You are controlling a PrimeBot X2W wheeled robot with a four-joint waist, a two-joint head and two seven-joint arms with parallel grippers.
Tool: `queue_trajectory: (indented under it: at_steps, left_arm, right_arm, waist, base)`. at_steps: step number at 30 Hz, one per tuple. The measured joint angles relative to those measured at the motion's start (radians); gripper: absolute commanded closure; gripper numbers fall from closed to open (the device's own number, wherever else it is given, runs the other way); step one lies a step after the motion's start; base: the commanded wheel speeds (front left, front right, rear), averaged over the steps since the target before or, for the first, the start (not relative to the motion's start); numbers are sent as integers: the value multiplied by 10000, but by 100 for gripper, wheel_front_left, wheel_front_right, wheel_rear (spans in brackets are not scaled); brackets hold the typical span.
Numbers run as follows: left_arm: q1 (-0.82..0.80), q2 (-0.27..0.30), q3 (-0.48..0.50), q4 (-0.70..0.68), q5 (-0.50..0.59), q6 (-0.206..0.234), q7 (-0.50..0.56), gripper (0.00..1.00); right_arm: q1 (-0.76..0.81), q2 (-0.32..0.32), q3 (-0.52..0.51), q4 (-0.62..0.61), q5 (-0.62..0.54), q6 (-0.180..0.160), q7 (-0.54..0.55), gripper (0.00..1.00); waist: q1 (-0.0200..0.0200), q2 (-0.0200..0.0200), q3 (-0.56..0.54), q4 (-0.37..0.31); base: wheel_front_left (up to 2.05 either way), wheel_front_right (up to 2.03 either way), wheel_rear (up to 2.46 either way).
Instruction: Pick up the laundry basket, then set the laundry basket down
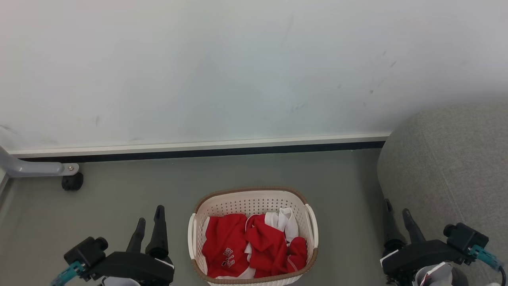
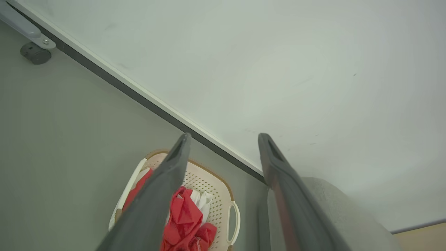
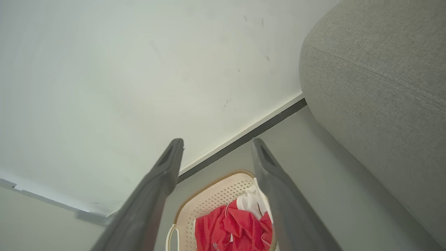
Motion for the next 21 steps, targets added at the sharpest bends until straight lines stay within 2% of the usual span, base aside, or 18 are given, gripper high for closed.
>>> queue_trajectory:
  at_steps: [21]
  left_arm:
    - [-356,299,-713,453,3342,541,-711,0]
  right_arm:
    - [-301,69,215,355,-4033,-476,-719,0]
  waist:
    - [0,0,5,22]
  base:
    - [0,0,0]
